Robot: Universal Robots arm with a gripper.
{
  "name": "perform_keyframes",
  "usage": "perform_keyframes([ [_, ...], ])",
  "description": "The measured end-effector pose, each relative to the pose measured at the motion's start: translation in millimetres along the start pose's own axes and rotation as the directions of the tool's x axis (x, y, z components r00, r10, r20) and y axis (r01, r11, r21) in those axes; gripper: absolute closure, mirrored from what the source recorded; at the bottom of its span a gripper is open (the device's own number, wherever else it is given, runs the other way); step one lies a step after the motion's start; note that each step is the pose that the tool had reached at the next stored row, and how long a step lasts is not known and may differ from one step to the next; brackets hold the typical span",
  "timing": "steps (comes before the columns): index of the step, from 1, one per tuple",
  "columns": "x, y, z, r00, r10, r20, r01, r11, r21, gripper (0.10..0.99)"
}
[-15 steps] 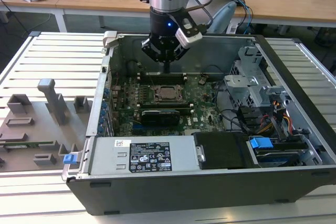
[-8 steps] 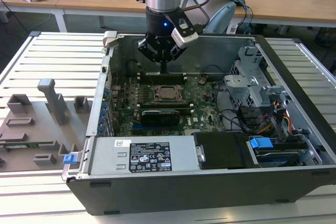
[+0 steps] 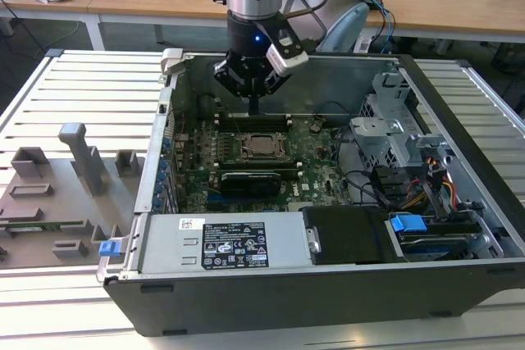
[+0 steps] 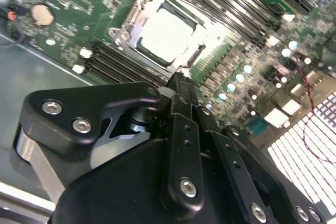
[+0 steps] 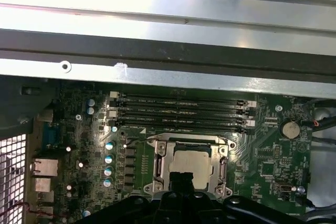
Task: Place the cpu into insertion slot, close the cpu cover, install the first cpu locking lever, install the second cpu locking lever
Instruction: 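Install the first cpu locking lever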
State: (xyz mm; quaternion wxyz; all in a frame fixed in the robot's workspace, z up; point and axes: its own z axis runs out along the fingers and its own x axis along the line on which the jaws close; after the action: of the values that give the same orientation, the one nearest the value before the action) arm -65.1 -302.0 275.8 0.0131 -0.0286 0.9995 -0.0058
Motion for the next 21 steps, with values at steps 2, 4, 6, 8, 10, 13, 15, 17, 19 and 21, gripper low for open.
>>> perform_keyframes([
  [2,0.0,0.0,0.5,0.9995,0.013,-0.0299,-0.013,0.9999,-0.001,0.98],
  [4,2.8,0.2,0.4,0.9994,0.016,-0.0299,-0.016,0.9999,-0.003,0.98],
  [6,13.9,0.8,0.1,0.9994,0.016,-0.0295,-0.017,0.9998,-0.013,0.98],
  [8,28.9,1.7,-0.3,0.9995,0.017,-0.0284,-0.018,0.9991,-0.039,0.98],
  [10,34.5,2.0,-0.4,0.9995,0.017,-0.0279,-0.019,0.9984,-0.053,0.98],
  [13,44.6,2.6,-0.7,0.9995,0.018,-0.0276,-0.019,0.9982,-0.057,0.98],
  [15,53.5,3.1,-0.5,0.9995,0.018,-0.0275,-0.019,0.9982,-0.057,0.98],
  [17,59.3,4.5,-0.2,0.9995,0.018,-0.0274,-0.019,0.9981,-0.059,0.98],
  [19,59.2,8.2,1.4,0.9995,0.018,-0.0273,-0.019,0.998,-0.06,0.98],
  [21,55.5,14.5,5.0,0.9994,0.018,-0.0282,-0.019,0.998,-0.06,0.98],
])
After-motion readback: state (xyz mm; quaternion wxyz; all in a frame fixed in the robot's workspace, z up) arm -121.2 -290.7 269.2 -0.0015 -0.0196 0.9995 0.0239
